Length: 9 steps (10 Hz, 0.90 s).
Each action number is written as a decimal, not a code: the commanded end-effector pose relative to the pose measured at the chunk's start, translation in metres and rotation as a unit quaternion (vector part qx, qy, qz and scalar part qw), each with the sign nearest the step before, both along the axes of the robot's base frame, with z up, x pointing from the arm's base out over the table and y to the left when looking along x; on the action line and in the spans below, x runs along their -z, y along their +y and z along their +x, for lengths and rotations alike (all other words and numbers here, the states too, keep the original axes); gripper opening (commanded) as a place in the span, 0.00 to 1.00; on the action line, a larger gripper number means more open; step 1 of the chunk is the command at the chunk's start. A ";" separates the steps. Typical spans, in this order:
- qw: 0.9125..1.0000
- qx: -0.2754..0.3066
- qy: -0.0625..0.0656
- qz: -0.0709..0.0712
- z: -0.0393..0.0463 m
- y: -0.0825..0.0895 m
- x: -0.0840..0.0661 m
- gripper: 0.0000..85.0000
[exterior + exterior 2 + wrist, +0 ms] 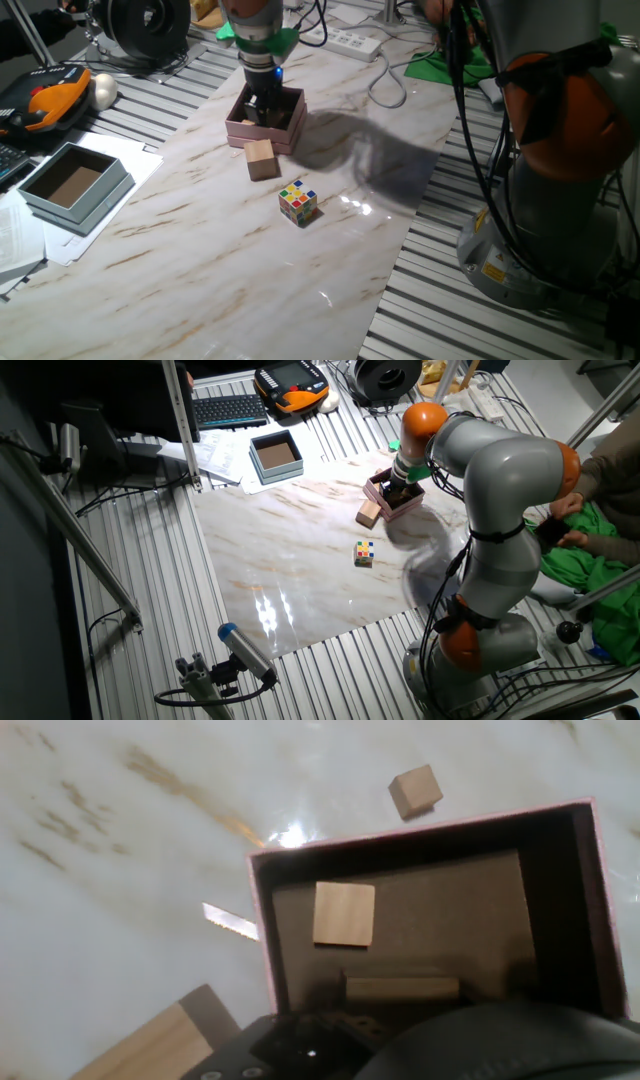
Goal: Take everything out of the gift box
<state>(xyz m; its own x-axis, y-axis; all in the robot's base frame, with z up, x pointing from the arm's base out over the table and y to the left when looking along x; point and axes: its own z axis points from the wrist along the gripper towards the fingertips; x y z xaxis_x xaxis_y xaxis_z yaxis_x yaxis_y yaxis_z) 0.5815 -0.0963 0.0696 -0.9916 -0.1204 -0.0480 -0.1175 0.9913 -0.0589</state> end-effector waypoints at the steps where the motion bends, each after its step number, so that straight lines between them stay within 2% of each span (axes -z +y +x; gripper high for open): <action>1: 1.000 -0.007 0.012 0.000 0.0034 0.004 -0.011 0.20; 2: 0.999 -0.011 0.031 -0.001 0.0069 0.008 -0.031 0.20; 3: 0.999 -0.011 0.041 0.003 0.0077 0.011 -0.053 0.00; 4: 0.999 -0.016 0.046 0.004 0.0063 0.015 -0.071 0.00; 5: 0.998 -0.008 0.058 0.008 0.0031 0.020 -0.089 0.00; 6: 0.998 -0.003 0.067 0.016 -0.0017 0.026 -0.105 0.00; 7: 0.997 -0.001 0.069 0.016 -0.0064 0.035 -0.119 0.00; 9: 0.997 0.011 0.075 0.015 -0.0102 0.050 -0.136 0.00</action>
